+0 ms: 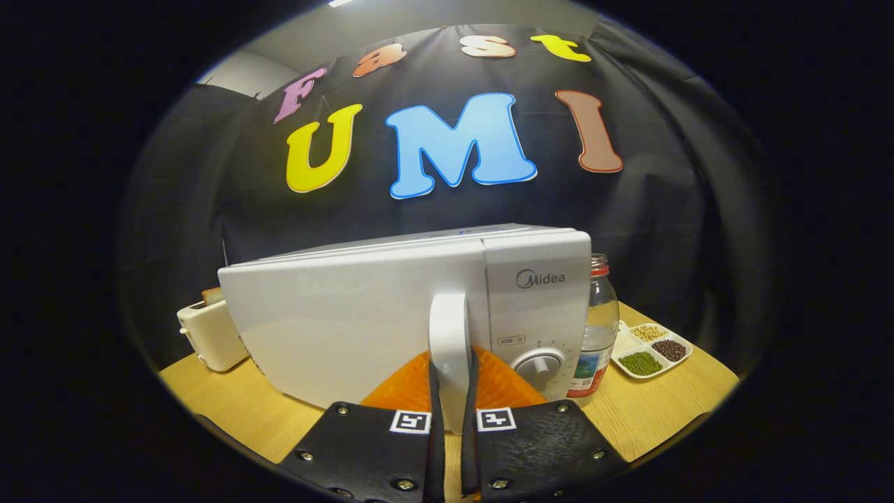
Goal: Open the microwave, put the food inside, and close the microwave door.
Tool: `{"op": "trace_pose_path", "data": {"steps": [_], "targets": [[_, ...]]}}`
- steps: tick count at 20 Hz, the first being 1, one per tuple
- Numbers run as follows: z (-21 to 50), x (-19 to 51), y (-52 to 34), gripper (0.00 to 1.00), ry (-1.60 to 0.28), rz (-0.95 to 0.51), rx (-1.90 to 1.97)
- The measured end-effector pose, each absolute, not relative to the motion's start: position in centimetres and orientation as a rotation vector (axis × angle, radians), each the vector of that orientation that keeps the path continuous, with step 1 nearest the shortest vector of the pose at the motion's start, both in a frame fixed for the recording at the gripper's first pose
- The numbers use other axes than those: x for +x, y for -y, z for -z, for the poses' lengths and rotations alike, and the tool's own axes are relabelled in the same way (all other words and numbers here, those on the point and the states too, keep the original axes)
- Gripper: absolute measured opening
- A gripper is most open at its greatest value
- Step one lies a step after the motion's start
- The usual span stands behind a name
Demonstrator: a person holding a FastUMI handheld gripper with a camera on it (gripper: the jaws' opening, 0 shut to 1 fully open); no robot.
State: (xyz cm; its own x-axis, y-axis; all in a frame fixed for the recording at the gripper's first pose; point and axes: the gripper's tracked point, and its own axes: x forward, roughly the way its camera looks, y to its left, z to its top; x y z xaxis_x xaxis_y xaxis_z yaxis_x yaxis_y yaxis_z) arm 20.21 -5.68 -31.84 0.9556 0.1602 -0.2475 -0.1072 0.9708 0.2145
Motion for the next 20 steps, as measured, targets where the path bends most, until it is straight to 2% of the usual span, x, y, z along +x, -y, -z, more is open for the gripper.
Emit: {"op": "trace_pose_path", "data": {"steps": [7, 17, 20], "targets": [[30.6, 11.5, 2.9, 0.09, -0.288, -0.242, 0.127], [28.2, -0.1, -7.3, 0.09, -0.303, -0.508, 0.138], [27.6, -2.2, -10.1, 0.08, -0.289, -0.517, 0.1]]}}
